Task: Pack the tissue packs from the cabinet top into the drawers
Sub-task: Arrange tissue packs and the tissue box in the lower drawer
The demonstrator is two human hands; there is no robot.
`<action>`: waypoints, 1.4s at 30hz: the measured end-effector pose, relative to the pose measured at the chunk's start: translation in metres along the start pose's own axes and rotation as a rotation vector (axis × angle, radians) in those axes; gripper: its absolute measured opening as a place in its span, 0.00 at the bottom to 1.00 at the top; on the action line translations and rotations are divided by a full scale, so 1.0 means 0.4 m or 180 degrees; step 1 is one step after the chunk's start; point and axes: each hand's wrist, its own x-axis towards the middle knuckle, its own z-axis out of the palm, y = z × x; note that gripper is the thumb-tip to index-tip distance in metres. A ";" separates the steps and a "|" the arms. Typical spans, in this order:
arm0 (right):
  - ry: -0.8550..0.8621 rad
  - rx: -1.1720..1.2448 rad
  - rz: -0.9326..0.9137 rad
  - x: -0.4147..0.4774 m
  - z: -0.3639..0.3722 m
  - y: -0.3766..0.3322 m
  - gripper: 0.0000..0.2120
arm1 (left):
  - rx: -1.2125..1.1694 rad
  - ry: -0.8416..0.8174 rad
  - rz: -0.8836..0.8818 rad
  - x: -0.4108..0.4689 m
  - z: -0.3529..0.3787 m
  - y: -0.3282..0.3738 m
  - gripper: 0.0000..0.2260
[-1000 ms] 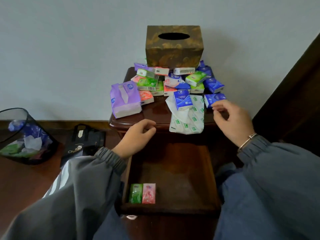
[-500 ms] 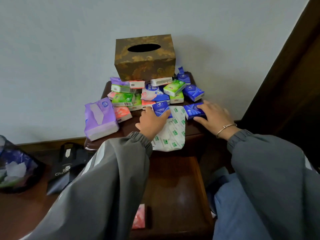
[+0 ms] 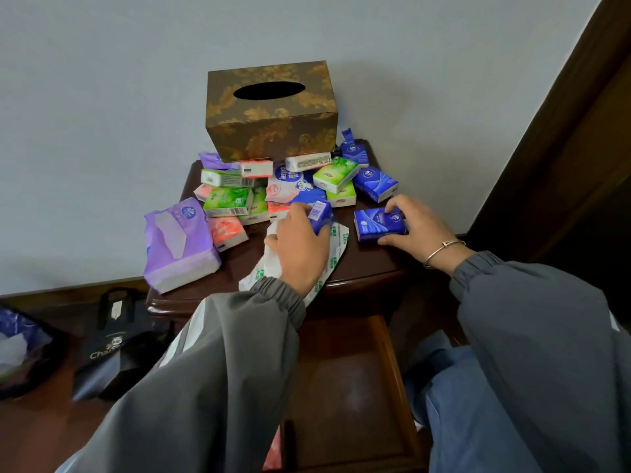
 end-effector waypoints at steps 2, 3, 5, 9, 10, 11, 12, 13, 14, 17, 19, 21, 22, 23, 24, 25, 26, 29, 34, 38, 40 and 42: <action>0.0115 0.0157 0.0031 -0.011 -0.004 -0.006 0.25 | -0.0611 -0.0090 0.0097 -0.004 -0.011 0.000 0.15; 0.0211 0.0227 0.0028 -0.018 -0.010 -0.013 0.25 | -0.0994 -0.0080 0.0097 -0.005 -0.022 0.000 0.14; 0.0427 0.0475 -0.0033 -0.036 -0.030 -0.035 0.25 | -0.1677 -0.0110 -0.0064 -0.008 -0.053 -0.003 0.11; 0.0252 0.1359 -0.0478 -0.083 -0.103 -0.104 0.24 | -0.2502 -0.0912 -0.0787 -0.008 -0.121 -0.032 0.09; 0.0027 0.1450 -0.0656 -0.095 -0.123 -0.130 0.24 | -0.2526 -0.1183 -0.0859 -0.015 -0.141 -0.041 0.07; -0.0236 0.1425 -0.0821 -0.107 -0.139 -0.157 0.24 | -0.2600 -0.1438 -0.0912 -0.023 -0.158 -0.049 0.05; -0.0486 0.1297 -0.0959 -0.116 -0.150 -0.182 0.25 | -0.2755 -0.1685 -0.0977 -0.033 -0.174 -0.055 0.03; -0.0675 0.1104 -0.1067 -0.123 -0.157 -0.206 0.24 | -0.2948 -0.1899 -0.1044 -0.046 -0.188 -0.059 0.04; -0.0799 0.0922 -0.1140 -0.127 -0.158 -0.226 0.24 | -0.3139 -0.2084 -0.1105 -0.059 -0.199 -0.062 0.06; -0.1053 0.0731 -0.1225 -0.128 -0.149 -0.270 0.24 | -0.3404 -0.2689 -0.1233 -0.091 -0.226 -0.069 0.16; -0.1179 0.0751 -0.1276 -0.122 -0.134 -0.290 0.23 | -0.3176 -0.3140 -0.1067 -0.104 -0.243 -0.073 0.23; -0.1188 0.0679 -0.1325 -0.113 -0.115 -0.294 0.24 | -0.2890 -0.3303 -0.0884 -0.112 -0.249 -0.075 0.22; -0.1105 0.0631 -0.1307 -0.107 -0.105 -0.289 0.26 | -0.2830 -0.3202 -0.0893 -0.112 -0.247 -0.078 0.21; -0.0953 0.0610 -0.1238 -0.098 -0.096 -0.278 0.27 | -0.2812 -0.3012 -0.0930 -0.109 -0.241 -0.082 0.20; -0.0743 0.0623 -0.1105 -0.089 -0.089 -0.262 0.27 | -0.2830 -0.2791 -0.0967 -0.105 -0.235 -0.089 0.20; -0.0494 0.0636 -0.0897 -0.077 -0.083 -0.241 0.26 | -0.2889 -0.2571 -0.1002 -0.095 -0.227 -0.099 0.20; -0.0232 0.0606 -0.0638 -0.064 -0.078 -0.218 0.23 | -0.3000 -0.2356 -0.1042 -0.085 -0.222 -0.106 0.20; 0.0297 0.0471 0.0072 -0.008 -0.057 -0.153 0.16 | -0.3369 -0.1789 -0.1234 -0.048 -0.203 -0.128 0.20; 0.0283 0.0108 0.0314 0.106 -0.014 -0.124 0.25 | -0.3331 -0.1573 -0.1320 -0.038 -0.139 -0.155 0.21; 0.0156 -0.0296 -0.0213 0.170 0.005 -0.135 0.32 | -0.3514 -0.1640 -0.1280 -0.031 -0.122 -0.182 0.22; -0.0056 -0.0682 -0.0488 0.190 0.029 -0.147 0.35 | -0.3551 -0.1678 -0.1258 -0.028 -0.119 -0.189 0.22; -0.0137 -0.1039 -0.0564 0.203 0.050 -0.154 0.37 | -0.3566 -0.1695 -0.1232 -0.027 -0.115 -0.194 0.22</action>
